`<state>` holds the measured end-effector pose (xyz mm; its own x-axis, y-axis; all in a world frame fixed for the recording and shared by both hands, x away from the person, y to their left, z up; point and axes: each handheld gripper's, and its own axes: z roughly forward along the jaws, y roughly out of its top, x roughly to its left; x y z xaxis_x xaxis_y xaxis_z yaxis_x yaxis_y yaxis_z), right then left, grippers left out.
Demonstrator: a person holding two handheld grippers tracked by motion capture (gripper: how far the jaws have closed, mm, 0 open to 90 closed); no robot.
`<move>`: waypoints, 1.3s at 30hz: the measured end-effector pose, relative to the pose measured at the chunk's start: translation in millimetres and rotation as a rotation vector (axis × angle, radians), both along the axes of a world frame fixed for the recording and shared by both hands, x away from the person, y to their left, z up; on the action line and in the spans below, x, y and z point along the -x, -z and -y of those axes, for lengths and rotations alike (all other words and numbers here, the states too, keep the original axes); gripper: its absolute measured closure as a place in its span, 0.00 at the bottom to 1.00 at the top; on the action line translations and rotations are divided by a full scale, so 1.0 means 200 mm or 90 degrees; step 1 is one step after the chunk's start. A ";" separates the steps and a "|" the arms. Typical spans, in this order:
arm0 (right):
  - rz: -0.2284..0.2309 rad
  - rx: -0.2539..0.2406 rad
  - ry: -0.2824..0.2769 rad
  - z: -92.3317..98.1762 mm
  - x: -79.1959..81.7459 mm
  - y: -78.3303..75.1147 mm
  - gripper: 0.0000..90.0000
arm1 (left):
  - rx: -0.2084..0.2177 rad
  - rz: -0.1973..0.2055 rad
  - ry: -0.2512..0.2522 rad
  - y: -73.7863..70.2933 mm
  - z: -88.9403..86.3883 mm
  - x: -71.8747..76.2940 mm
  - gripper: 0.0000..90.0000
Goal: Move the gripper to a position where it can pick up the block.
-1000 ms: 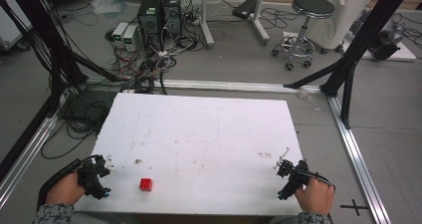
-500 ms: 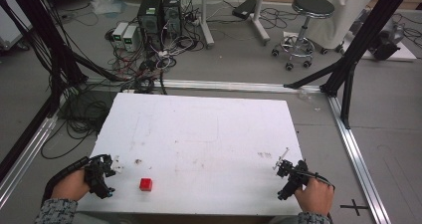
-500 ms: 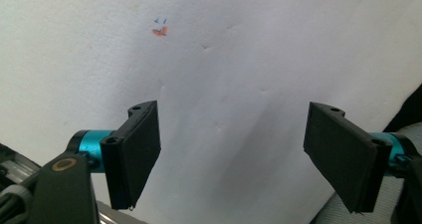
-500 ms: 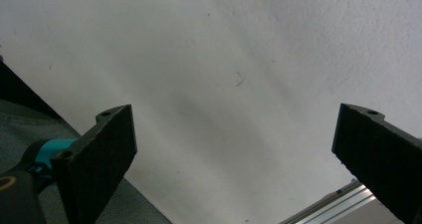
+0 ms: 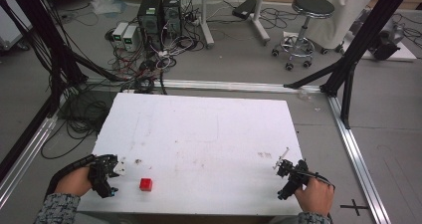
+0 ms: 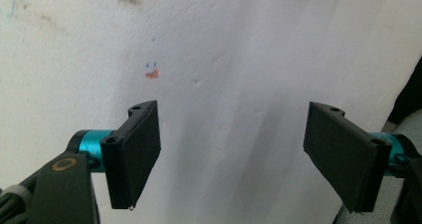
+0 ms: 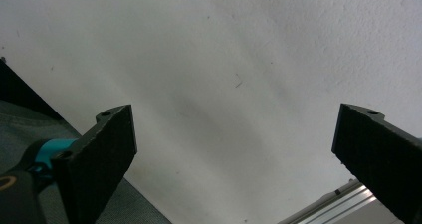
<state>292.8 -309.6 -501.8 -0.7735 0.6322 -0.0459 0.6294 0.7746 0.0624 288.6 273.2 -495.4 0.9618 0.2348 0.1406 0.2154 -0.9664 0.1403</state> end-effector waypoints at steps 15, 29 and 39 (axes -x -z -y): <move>0.000 -0.006 -0.005 0.00 0.00 0.00 0.03 | -0.015 -0.003 0.098 -0.03 0.09 -0.02 0.25; 0.001 -0.008 -0.008 -0.01 0.00 0.00 0.03 | -0.040 -0.014 0.146 -0.06 0.22 -0.02 0.25; 0.003 -0.012 -0.010 -0.01 0.00 -0.01 0.03 | -0.057 -0.026 0.182 -0.05 0.32 -0.03 0.25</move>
